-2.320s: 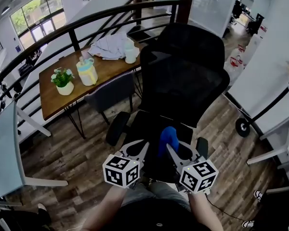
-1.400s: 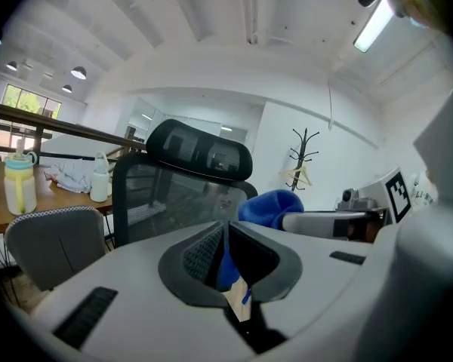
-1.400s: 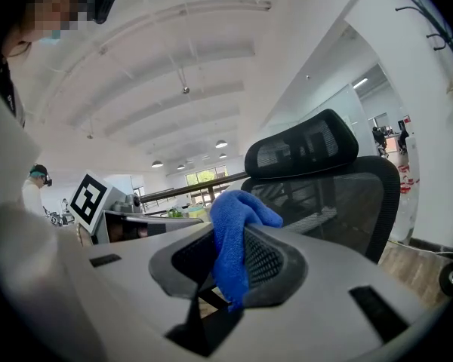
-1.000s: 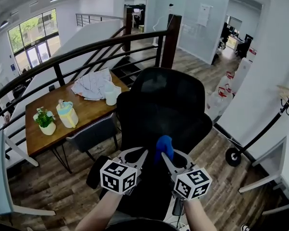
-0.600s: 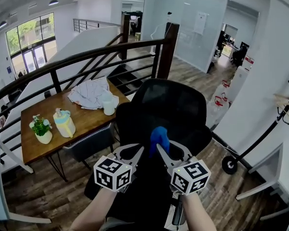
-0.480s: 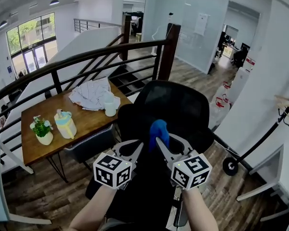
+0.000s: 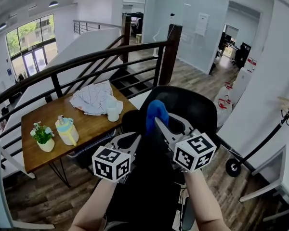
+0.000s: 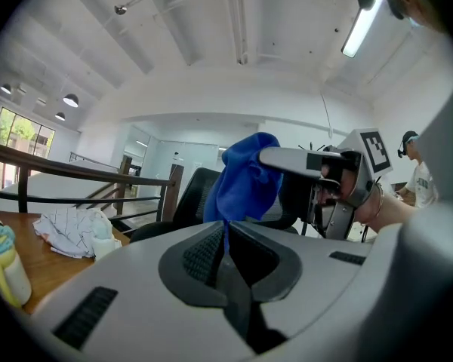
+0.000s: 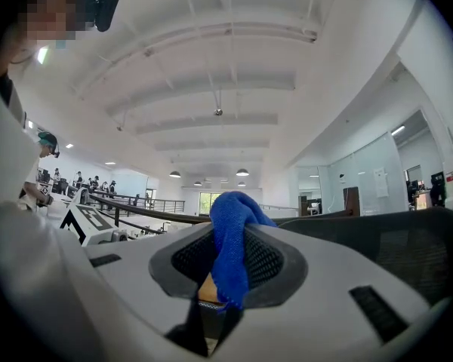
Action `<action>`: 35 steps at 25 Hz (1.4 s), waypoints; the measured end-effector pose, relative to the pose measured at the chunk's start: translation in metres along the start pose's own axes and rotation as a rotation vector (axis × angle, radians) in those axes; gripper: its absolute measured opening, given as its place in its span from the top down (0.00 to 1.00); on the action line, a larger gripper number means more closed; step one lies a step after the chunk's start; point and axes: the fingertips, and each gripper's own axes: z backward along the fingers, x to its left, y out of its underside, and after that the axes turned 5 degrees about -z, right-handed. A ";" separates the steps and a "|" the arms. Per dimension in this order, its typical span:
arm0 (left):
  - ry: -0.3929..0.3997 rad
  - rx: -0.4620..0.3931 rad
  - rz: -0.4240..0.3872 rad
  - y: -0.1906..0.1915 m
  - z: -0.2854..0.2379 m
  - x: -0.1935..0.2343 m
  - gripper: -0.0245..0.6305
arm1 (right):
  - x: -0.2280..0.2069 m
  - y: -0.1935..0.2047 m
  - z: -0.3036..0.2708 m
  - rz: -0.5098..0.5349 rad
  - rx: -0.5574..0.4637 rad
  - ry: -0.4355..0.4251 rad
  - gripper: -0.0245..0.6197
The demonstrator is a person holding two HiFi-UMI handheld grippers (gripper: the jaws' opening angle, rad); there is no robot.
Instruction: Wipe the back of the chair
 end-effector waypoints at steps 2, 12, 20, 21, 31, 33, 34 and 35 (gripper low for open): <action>0.001 -0.006 0.000 -0.003 -0.005 0.005 0.91 | -0.005 -0.001 -0.010 0.002 -0.004 -0.004 0.81; 0.062 -0.004 -0.025 -0.010 -0.040 0.003 0.91 | -0.059 0.022 -0.044 -0.159 0.004 0.095 0.81; 0.109 0.010 -0.024 -0.007 -0.062 -0.005 0.91 | -0.106 0.041 -0.036 -0.227 0.044 0.234 0.80; 0.112 0.008 -0.024 -0.008 -0.063 -0.005 0.91 | -0.111 0.042 -0.034 -0.228 0.047 0.250 0.80; 0.154 0.030 -0.017 -0.005 -0.082 -0.020 0.91 | -0.151 0.051 0.014 -0.278 0.046 0.414 0.80; 0.171 0.040 -0.017 -0.002 -0.085 -0.026 0.91 | -0.156 0.052 0.025 -0.278 0.045 0.441 0.80; 0.181 0.043 -0.018 -0.001 -0.086 -0.030 0.91 | -0.158 0.052 0.031 -0.279 0.043 0.457 0.80; 0.191 0.046 -0.017 0.000 -0.088 -0.034 0.91 | -0.160 0.053 0.037 -0.281 0.039 0.472 0.80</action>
